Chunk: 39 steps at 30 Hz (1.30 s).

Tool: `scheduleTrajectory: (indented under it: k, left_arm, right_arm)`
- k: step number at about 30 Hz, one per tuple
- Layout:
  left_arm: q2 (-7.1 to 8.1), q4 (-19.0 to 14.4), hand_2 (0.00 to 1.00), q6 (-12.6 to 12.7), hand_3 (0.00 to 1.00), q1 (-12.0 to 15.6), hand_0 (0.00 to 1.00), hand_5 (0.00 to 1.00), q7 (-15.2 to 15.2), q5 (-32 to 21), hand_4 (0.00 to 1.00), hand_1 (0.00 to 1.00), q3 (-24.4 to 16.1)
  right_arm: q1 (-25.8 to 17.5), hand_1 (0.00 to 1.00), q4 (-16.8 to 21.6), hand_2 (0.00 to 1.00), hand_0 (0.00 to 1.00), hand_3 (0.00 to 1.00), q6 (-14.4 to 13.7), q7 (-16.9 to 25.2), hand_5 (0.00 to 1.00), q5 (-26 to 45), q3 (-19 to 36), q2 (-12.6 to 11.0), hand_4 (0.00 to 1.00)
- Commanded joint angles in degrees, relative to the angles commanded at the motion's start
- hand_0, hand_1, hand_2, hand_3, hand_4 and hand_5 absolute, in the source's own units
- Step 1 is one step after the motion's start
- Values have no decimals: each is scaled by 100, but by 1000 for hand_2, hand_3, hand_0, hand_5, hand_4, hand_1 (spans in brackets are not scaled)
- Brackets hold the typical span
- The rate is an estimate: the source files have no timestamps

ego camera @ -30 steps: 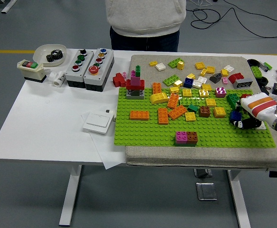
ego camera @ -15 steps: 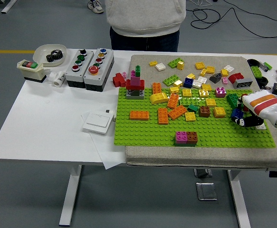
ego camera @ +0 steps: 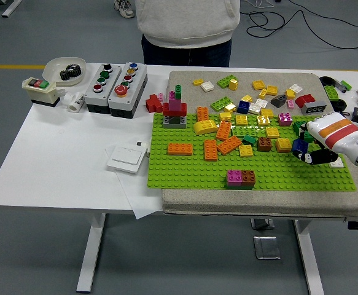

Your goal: Pick up the brick,pile it on top of brick,press brick,pick up the brick,pile it on top of brick,press brick

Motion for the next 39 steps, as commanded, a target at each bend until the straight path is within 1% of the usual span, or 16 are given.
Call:
scheduleTrajectory:
  k: [2, 3, 4, 6, 8, 10, 12, 16, 23, 28, 39]
  left_arm:
    - [0, 1, 758, -4, 615, 5, 710, 687, 8, 34, 726, 721, -14]
    - [1, 2, 758, -4, 615, 5, 711, 688, 9, 37, 726, 723, -16]
    - [1, 2, 758, -6, 615, 7, 711, 688, 12, 50, 726, 723, -21]
    - [2, 3, 758, -8, 615, 12, 711, 688, 16, 73, 726, 723, -30]
    - [3, 2, 758, -8, 615, 14, 711, 688, 18, 82, 726, 723, -34]
    - [6, 1, 760, -7, 615, 16, 710, 688, 17, 81, 726, 723, -35]
    - [9, 2, 760, -3, 615, 17, 710, 688, 14, 68, 726, 723, -32]
    - [13, 0, 760, 3, 615, 7, 710, 688, 5, 34, 727, 723, -13]
    - [18, 0, 760, 15, 616, -9, 711, 689, -11, -20, 726, 722, 13]
    - [20, 2, 760, 19, 616, -19, 711, 689, -17, -39, 726, 723, 19]
    - [22, 0, 760, 17, 617, -34, 710, 689, -14, -37, 727, 723, 20]
  right_arm:
    - [-46, 80, 472, 165, 169, 466, 93, -44, 434, 62, -42, -105, 742]
    - [-50, 80, 613, 165, 169, 466, 102, -49, 419, 68, -46, -115, 749]
    - [-66, 80, 773, 165, 169, 466, 181, -100, 419, 107, -94, -170, 749]
    - [-90, 80, 1241, 165, 169, 466, 402, -205, 419, 171, -206, -275, 749]
    - [-91, 80, 1645, 165, 169, 466, 538, -270, 419, 170, -284, -314, 749]
    - [-84, 77, 1904, 164, 166, 466, 636, -329, 418, 159, -357, -325, 750]
    - [-53, 77, 2034, 164, 166, 466, 705, -374, 418, 148, -439, -304, 750]
    - [18, 74, 2061, 163, 164, 468, 757, -422, 413, 137, -583, -223, 753]
    - [90, 73, 1902, 163, 163, 468, 817, -499, 410, 87, -744, -65, 755]
    - [86, 73, 1872, 163, 163, 469, 884, -520, 411, 49, -820, -60, 754]
    - [130, 73, 1767, 163, 163, 470, 921, -513, 405, -32, -904, -42, 762]
